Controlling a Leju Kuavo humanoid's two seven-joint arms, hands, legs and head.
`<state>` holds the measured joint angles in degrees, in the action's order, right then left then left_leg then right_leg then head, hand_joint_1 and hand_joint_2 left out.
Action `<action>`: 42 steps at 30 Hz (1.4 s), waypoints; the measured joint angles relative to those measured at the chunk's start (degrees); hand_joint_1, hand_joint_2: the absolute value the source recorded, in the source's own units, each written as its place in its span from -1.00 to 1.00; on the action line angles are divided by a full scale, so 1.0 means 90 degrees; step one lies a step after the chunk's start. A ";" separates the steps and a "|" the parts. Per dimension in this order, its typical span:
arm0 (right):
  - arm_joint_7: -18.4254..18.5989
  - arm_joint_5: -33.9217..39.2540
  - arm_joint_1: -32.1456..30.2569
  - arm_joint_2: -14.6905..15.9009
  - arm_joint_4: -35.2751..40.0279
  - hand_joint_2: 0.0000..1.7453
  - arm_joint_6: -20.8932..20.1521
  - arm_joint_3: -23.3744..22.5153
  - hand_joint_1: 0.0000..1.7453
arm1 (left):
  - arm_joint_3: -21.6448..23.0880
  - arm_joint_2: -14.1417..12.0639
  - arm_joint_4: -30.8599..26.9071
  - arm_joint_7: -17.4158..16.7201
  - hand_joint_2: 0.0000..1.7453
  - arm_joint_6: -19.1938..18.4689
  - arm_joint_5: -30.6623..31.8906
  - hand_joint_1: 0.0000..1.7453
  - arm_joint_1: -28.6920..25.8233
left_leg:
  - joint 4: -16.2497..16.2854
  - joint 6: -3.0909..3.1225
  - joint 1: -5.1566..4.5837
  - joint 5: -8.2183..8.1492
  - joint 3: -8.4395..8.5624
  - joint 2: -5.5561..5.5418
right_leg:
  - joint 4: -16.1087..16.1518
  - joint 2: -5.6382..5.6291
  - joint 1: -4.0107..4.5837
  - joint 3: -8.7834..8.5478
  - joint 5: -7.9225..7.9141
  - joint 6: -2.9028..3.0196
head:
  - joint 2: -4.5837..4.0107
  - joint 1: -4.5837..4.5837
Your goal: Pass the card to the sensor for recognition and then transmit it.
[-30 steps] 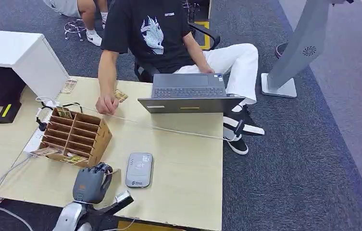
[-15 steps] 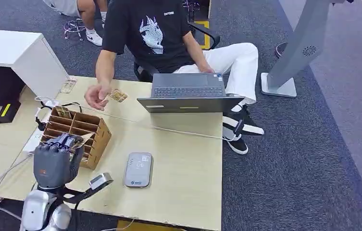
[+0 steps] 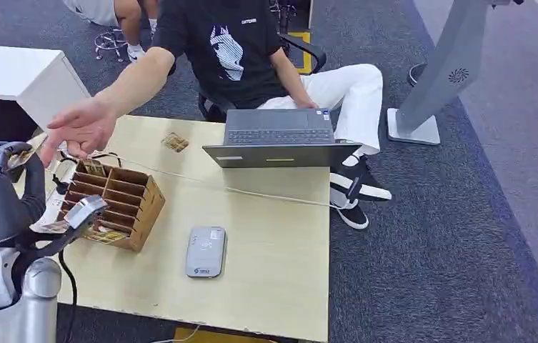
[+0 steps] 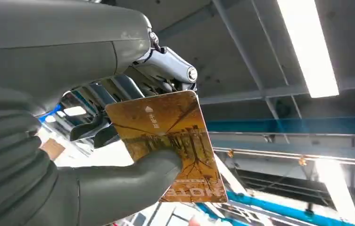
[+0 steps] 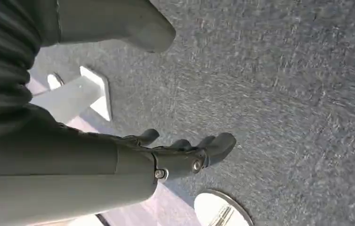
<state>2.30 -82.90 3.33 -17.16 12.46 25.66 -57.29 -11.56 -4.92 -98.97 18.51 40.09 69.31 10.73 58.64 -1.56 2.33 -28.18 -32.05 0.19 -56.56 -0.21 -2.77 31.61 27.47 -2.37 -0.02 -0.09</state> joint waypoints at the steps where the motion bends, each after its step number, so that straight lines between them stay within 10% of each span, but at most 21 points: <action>1: -0.0002 0.0005 0.0021 0.0002 -0.0010 1.00 0.0000 0.0000 -1.00 | -0.0010 -0.0005 0.0127 0.0147 1.00 0.0000 -0.0012 1.00 0.0072 | 0.0000 0.0001 -0.0001 0.0000 -0.0001 -0.0001 | 0.0000 0.0001 -0.0001 -0.0002 0.0000 0.0000 | 0.0000 0.0000; 4: -0.0012 0.0005 0.0038 0.0005 -0.0034 1.00 0.0002 0.0000 -1.00 | -0.0290 0.0076 0.0353 0.0759 1.00 0.0002 -0.0092 1.00 0.0231 | 0.0000 0.0001 -0.0004 0.0000 -0.0001 0.0003 | 0.0003 -0.0002 -0.0004 0.0001 -0.0002 -0.0003 | 0.0000 -0.0002; 25: 0.0000 0.0037 0.0069 0.0015 -0.0092 1.00 0.0007 0.0000 -1.00 | -0.0925 0.0466 0.0824 0.1293 1.00 0.0002 -0.0119 1.00 0.0500 | 0.0000 -0.0001 -0.0004 -0.0004 -0.0020 0.0017 | 0.0003 -0.0018 -0.0003 0.0028 -0.0002 -0.0003 | 0.0000 0.0000; 26: 0.0005 0.0056 0.0069 0.0015 -0.0092 1.00 0.0010 0.0000 -1.00 | -0.0942 0.0493 0.0824 0.1339 1.00 0.0002 -0.0109 0.64 0.0505 | 0.0000 -0.0001 -0.0004 -0.0004 -0.0024 0.0017 | 0.0003 -0.0018 -0.0003 0.0032 -0.0002 -0.0003 | 0.0000 0.0000; 27: 0.0005 0.0073 0.0069 0.0015 -0.0092 1.00 0.0010 0.0000 -1.00 | -0.0959 0.0522 0.0824 0.1358 1.00 0.0002 -0.0087 -1.00 0.0512 | 0.0000 -0.0001 -0.0003 -0.0005 -0.0029 0.0017 | 0.0003 -0.0018 -0.0003 0.0037 -0.0002 -0.0003 | 0.0000 0.0000; 36: 0.0005 0.0107 0.0077 0.0015 -0.0092 1.00 0.0012 0.0000 -1.00 | -0.1020 0.0666 0.0824 0.1250 1.00 0.0003 0.0112 -1.00 0.0538 | 0.0000 0.0000 -0.0003 -0.0007 -0.0035 0.0015 | 0.0003 -0.0014 -0.0003 0.0043 0.0000 -0.0004 | 0.0000 0.0000; 42: 0.0005 0.0226 0.0075 0.0015 -0.0092 1.00 0.0012 -0.0002 -1.00 | -0.0620 0.0496 0.0681 0.0317 1.00 0.0005 0.0488 -1.00 0.0355 | 0.0000 -0.0002 -0.0003 -0.0002 -0.0033 0.0015 | 0.0002 -0.0014 -0.0003 0.0041 -0.0003 -0.0002 | 0.0000 0.0003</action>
<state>2.34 -80.87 4.01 -17.03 11.63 25.77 -57.31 -17.14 -0.46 -92.84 21.36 40.13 73.70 13.93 58.64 -1.57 2.30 -28.20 -32.35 0.32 -56.54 -0.34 -2.80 31.98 27.44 -2.39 -0.02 -0.07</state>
